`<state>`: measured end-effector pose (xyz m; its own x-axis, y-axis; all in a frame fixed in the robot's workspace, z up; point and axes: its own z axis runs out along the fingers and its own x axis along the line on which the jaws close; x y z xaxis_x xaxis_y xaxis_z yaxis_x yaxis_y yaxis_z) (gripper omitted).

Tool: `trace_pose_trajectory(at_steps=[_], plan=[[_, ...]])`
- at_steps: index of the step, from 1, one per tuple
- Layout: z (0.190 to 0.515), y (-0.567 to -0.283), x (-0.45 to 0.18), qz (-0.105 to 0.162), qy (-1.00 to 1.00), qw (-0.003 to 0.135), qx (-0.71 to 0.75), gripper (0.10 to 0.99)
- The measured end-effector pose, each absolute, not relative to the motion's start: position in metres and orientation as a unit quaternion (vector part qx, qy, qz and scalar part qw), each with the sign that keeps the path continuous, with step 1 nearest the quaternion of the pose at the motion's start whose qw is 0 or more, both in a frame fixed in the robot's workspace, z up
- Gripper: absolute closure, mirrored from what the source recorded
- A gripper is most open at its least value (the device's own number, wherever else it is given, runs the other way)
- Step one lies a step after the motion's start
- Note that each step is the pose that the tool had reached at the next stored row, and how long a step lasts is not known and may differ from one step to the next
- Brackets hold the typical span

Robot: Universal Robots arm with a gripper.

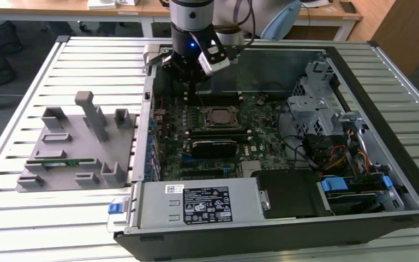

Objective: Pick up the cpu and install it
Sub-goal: 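Install the first cpu locking lever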

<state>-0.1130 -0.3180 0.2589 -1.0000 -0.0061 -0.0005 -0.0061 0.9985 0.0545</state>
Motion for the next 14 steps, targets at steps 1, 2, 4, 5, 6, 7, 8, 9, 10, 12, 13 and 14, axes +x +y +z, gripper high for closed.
trace_pose_trajectory(at_steps=[1, 2, 4, 5, 6, 7, 8, 9, 10, 12, 13, 14], plan=[[0.259, -0.316, -0.113, 0.027, 1.000, 0.000, -0.003, 0.980], [0.259, -0.314, -0.113, 0.027, 1.000, 0.000, -0.004, 0.980], [0.258, -0.311, -0.113, 0.027, 1.000, 0.000, -0.005, 0.980], [0.258, -0.310, -0.112, 0.027, 1.000, 0.000, -0.005, 0.980], [0.258, -0.310, -0.112, 0.027, 1.000, 0.000, -0.005, 0.980], [0.258, -0.310, -0.111, 0.027, 1.000, 0.000, -0.006, 0.980], [0.258, -0.310, -0.109, 0.027, 1.000, 0.000, -0.006, 0.980], [0.258, -0.310, -0.107, 0.027, 1.000, 0.000, -0.006, 0.980], [0.258, -0.310, -0.105, 0.027, 1.000, 0.000, -0.006, 0.980], [0.258, -0.310, -0.099, 0.027, 1.000, 0.000, -0.006, 0.980], [0.258, -0.310, -0.096, 0.027, 1.000, 0.000, -0.006, 0.980], [0.258, -0.310, -0.093, 0.027, 1.000, 0.000, -0.006, 0.980]])
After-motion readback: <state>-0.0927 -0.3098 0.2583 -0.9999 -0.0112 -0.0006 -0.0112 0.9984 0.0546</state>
